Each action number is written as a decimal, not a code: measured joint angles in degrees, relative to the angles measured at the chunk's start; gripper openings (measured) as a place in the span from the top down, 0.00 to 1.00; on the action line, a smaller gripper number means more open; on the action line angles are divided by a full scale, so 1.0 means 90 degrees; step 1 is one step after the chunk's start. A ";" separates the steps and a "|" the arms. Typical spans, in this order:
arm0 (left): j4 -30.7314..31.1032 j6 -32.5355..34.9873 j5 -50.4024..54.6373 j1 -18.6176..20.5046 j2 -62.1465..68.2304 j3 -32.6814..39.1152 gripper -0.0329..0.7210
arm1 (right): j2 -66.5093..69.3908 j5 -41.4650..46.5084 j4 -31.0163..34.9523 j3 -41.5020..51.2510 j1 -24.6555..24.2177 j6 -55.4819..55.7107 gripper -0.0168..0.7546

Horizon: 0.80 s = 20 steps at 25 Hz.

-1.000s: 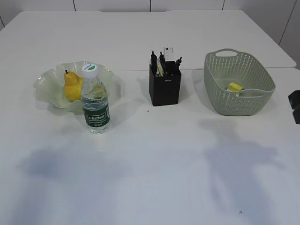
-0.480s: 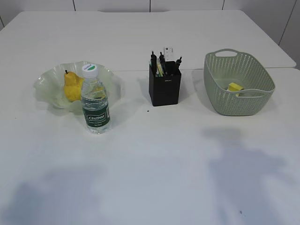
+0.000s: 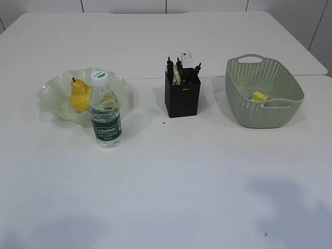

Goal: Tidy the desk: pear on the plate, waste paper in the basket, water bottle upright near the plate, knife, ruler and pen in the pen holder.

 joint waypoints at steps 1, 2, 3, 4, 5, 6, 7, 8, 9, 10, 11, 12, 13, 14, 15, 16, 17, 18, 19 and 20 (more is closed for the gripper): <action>0.0000 0.0000 0.0069 0.0000 -0.0080 0.0000 0.37 | -0.0155 0.0069 -0.0004 0.0000 0.0000 0.0012 0.52; 0.0000 0.0000 0.0097 0.0000 -0.0144 0.0000 0.37 | -0.0325 0.0119 0.0010 0.0000 0.0000 0.0027 0.52; 0.0000 0.0000 0.0130 0.0000 -0.0220 0.0000 0.37 | -0.0476 0.0155 0.0056 0.0000 0.0000 0.0027 0.52; 0.0000 0.0000 0.0161 0.0000 -0.0292 0.0000 0.37 | -0.0615 0.0159 0.0127 0.0000 0.0000 0.0037 0.52; 0.0000 0.0000 0.0186 0.0000 -0.0363 0.0000 0.37 | -0.0725 0.0177 0.0203 0.0000 0.0000 0.0037 0.52; -0.0012 0.0000 0.0217 0.0000 -0.0407 0.0000 0.37 | -0.0839 0.0175 0.0274 0.0000 0.0000 0.0037 0.52; -0.0024 0.0000 0.0260 0.0000 -0.0463 0.0000 0.37 | -0.0939 0.0180 0.0312 0.0000 0.0000 0.0037 0.52; -0.0048 0.0000 0.0313 0.0000 -0.0512 0.0000 0.37 | -0.1010 0.0190 0.0317 0.0000 0.0000 0.0037 0.52; -0.0062 0.0000 0.0331 0.0000 -0.0579 0.0000 0.37 | -0.1080 0.0190 0.0317 0.0000 0.0000 0.0037 0.52; -0.0070 0.0000 0.0350 0.0000 -0.0625 0.0000 0.37 | -0.1136 0.0195 0.0317 0.0000 0.0000 0.0041 0.52; -0.0076 0.0000 0.0363 0.0000 -0.0692 0.0000 0.37 | -0.1183 0.0195 0.0317 0.0000 0.0000 0.0052 0.52; -0.0086 0.0000 0.0360 0.0000 -0.0759 0.0000 0.37 | -0.1218 0.0195 0.0317 0.0000 0.0000 0.0052 0.52; -0.0086 0.0000 0.0360 0.0000 -0.0813 0.0000 0.37 | -0.1278 0.0205 0.0317 0.0005 0.0000 0.0052 0.52; -0.0086 0.0000 0.0360 0.0000 -0.0875 0.0000 0.37 | -0.1349 0.0205 0.0317 0.0032 0.0000 0.0052 0.52; -0.0086 0.0000 0.0360 0.0000 -0.0930 0.0000 0.37 | -0.1424 0.0205 0.0317 0.0077 0.0000 0.0052 0.52; -0.0091 0.0000 0.0360 0.0000 -0.0983 0.0000 0.37 | -0.1531 0.0205 0.0317 0.0147 0.0000 0.0052 0.52; -0.0091 0.0000 0.0376 0.0000 -0.1014 0.0000 0.37 | -0.1652 0.0205 0.0317 0.0222 0.0000 0.0052 0.52; -0.0091 0.0000 0.0376 0.0000 -0.1056 0.0000 0.37 | -0.1790 0.0205 0.0327 0.0338 0.0000 0.0052 0.52; -0.0091 0.0000 0.0376 0.0000 -0.1091 0.0000 0.37 | -0.1919 0.0205 0.0343 0.0476 0.0000 0.0052 0.52; -0.0091 0.0000 0.0376 0.0000 -0.1122 0.0000 0.37 | -0.2090 0.0209 0.0370 0.0599 0.0000 0.0052 0.52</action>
